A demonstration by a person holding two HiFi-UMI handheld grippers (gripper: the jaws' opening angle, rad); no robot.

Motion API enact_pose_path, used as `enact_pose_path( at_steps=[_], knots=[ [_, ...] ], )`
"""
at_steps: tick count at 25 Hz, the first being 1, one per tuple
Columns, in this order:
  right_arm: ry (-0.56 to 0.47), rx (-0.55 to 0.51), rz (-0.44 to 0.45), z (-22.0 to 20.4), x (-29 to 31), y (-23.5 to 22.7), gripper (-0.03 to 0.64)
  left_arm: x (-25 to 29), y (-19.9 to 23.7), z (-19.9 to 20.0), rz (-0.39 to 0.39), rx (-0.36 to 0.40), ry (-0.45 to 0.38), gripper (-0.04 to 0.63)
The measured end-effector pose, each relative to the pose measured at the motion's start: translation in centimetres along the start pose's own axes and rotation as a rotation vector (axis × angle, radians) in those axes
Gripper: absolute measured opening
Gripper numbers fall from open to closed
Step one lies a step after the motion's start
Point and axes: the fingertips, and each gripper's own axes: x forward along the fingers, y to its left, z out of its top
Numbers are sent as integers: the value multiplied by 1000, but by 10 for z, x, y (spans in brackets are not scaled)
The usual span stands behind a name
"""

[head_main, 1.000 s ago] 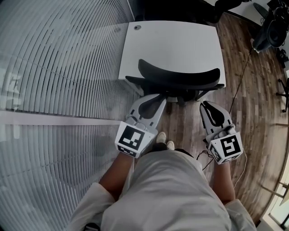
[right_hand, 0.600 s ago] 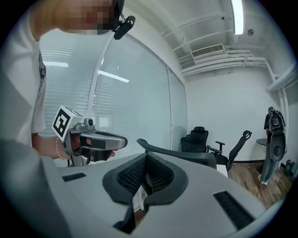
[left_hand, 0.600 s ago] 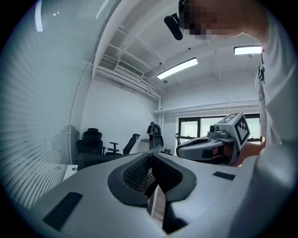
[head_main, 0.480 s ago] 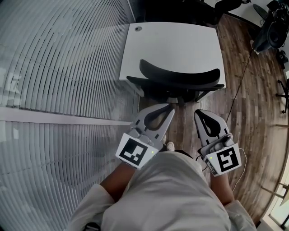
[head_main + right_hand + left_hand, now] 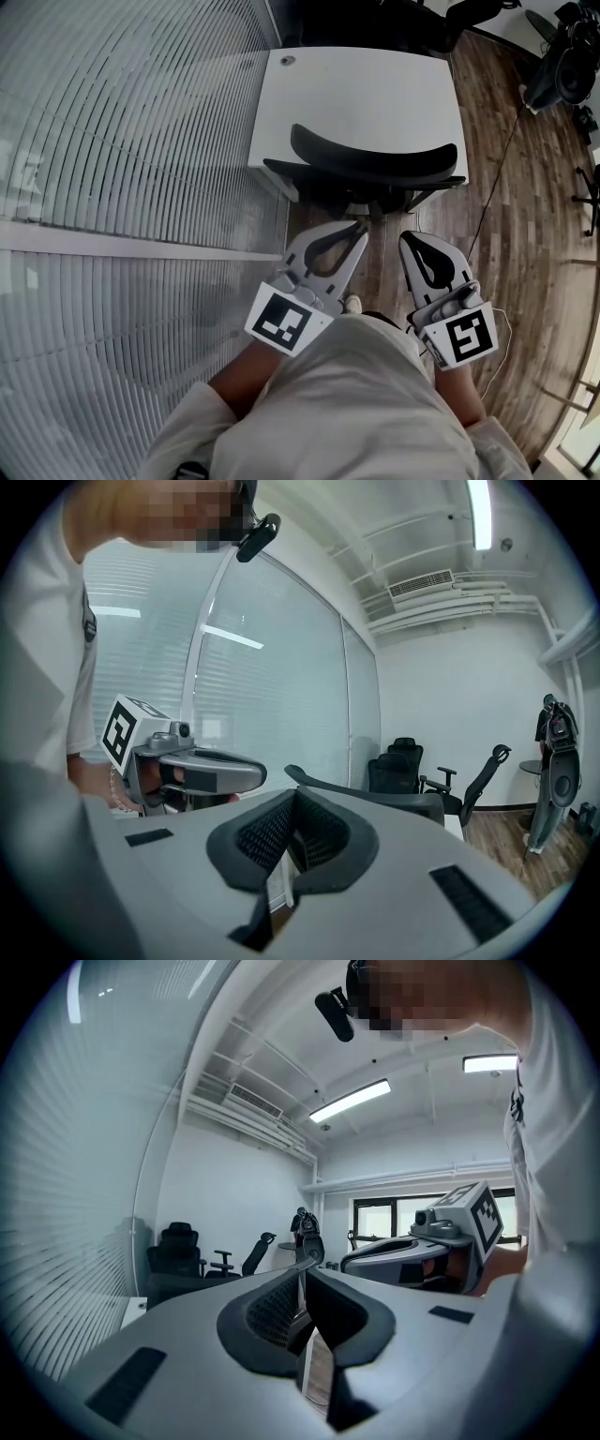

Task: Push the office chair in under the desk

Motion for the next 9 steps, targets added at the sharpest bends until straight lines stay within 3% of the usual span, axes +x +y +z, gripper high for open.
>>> enact_pose_path(
  at_steps=[9],
  knots=[
    [0,-8,0,6,2,1,29,-1,1,4,-1,6,4,52]
  ],
)
